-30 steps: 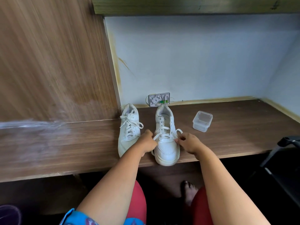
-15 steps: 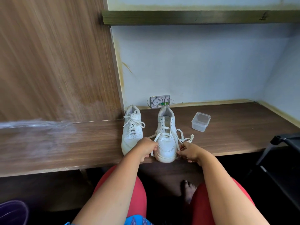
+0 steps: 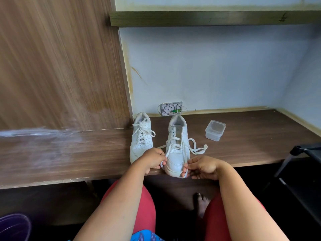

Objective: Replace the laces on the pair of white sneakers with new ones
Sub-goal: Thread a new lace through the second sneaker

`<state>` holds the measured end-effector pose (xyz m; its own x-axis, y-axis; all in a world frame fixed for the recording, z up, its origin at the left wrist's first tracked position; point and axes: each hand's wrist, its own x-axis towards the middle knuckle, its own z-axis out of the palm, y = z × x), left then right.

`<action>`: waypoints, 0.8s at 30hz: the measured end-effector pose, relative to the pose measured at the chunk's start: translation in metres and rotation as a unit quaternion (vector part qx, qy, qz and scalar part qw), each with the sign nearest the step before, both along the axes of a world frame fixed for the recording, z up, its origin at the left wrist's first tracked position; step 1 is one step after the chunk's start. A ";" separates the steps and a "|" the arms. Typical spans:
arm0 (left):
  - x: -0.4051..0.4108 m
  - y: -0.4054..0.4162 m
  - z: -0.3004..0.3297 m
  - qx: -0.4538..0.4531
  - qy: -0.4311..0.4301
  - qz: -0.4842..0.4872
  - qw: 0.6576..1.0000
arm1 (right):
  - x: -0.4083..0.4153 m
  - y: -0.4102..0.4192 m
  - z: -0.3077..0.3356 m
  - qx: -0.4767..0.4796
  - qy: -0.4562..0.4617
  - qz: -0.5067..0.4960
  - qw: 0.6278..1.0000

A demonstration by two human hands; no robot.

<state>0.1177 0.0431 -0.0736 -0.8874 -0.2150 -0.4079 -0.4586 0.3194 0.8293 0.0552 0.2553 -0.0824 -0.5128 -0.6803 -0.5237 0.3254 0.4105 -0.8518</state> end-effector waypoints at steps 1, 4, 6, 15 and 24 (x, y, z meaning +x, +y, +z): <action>0.000 0.001 -0.001 -0.007 -0.005 -0.006 1.000 | 0.000 0.000 0.000 -0.004 -0.004 0.002 1.000; 0.002 0.004 0.004 0.025 -0.034 0.006 0.999 | -0.001 0.001 0.001 -0.028 -0.028 -0.001 0.999; 0.002 0.004 0.010 0.058 -0.027 0.025 0.998 | 0.001 0.002 0.004 -0.042 -0.038 -0.013 0.998; 0.014 -0.005 0.038 0.325 0.103 -0.107 0.934 | -0.009 -0.001 0.018 -0.168 -0.019 -0.203 0.964; -0.035 -0.011 0.022 -0.440 0.105 0.058 0.890 | -0.020 -0.014 0.004 -0.016 0.149 -0.207 0.967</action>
